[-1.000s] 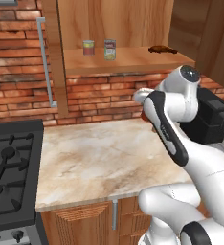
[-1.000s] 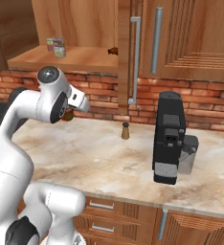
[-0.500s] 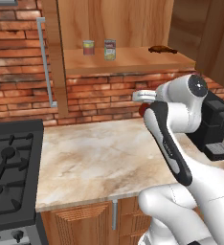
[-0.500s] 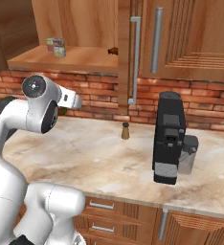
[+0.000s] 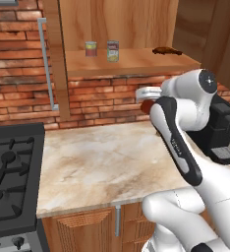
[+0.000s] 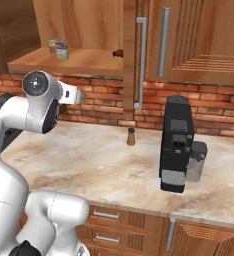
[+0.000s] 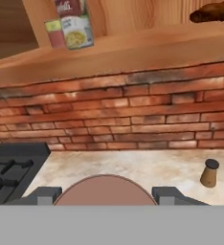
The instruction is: Pick the cans from the counter and place them in their designated side in the cabinet.
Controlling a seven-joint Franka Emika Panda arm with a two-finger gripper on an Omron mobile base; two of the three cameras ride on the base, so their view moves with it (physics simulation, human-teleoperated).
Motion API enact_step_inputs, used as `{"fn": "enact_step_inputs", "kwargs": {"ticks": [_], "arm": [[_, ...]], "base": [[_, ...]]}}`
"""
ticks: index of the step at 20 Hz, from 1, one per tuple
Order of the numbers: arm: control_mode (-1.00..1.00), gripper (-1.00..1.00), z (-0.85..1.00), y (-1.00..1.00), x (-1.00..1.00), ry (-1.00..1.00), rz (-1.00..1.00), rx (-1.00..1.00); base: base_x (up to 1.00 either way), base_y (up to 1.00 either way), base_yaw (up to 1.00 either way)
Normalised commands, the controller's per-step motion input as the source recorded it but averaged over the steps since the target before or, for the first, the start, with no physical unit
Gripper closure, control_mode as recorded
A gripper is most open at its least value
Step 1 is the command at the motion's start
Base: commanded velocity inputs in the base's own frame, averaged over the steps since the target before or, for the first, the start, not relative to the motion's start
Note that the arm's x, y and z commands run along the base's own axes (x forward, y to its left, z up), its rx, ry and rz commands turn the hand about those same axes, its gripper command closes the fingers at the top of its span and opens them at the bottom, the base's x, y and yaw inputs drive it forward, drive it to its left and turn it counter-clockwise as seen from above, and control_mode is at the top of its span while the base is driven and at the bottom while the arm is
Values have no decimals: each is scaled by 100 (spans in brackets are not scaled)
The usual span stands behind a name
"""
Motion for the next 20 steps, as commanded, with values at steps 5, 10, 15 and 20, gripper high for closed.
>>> {"fn": "enact_step_inputs", "kwargs": {"ticks": [5,10,15,20], "arm": [[-100,100,39,15,-16,-1,6,-5],[-100,100,28,19,-3,-5,5,-4],[-100,100,23,17,0,-5,4,-4],[-100,100,23,15,0,-6,3,-4]], "base": [[0,0,0],[0,0,0],[0,0,0],[0,0,0]]}}
